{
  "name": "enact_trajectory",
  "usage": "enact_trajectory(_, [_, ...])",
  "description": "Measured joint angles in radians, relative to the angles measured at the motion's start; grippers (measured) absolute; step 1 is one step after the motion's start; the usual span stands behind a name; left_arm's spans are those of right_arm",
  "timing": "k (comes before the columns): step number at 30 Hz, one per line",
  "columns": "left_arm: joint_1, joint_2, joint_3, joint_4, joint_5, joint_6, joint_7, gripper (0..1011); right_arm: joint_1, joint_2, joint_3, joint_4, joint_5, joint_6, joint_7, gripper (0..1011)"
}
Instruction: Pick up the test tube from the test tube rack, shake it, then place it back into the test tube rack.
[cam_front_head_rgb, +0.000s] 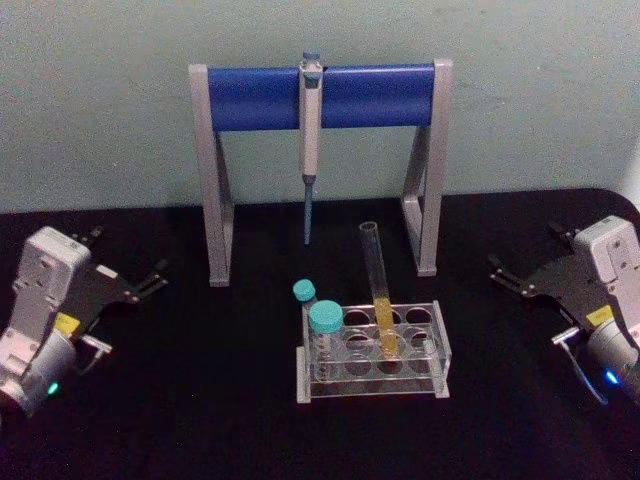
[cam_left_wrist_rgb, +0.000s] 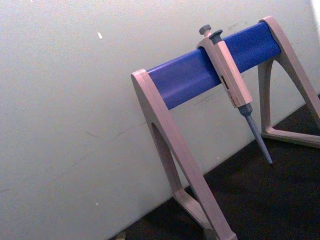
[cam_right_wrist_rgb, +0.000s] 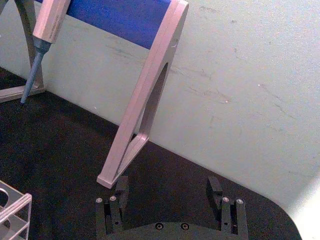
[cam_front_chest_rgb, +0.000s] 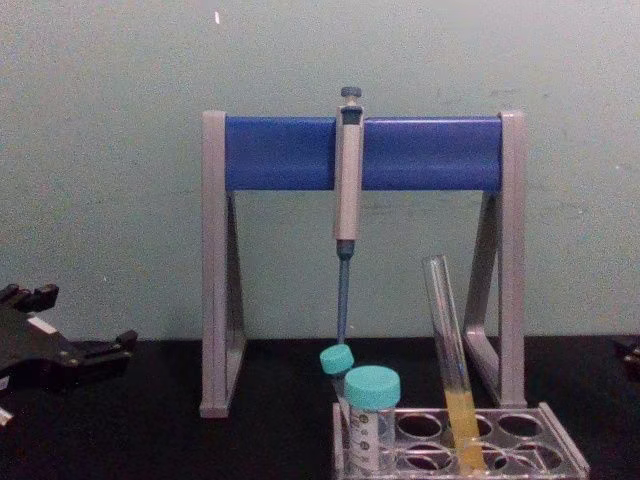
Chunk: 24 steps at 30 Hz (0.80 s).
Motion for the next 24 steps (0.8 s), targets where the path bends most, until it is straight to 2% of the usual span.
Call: enact_trajectory(24, [0.000,0.000,0.000,0.000,0.000,0.000,0.000,1001,0.000,0.001,0.000,0.000,0.000,0.000,0.000,1000])
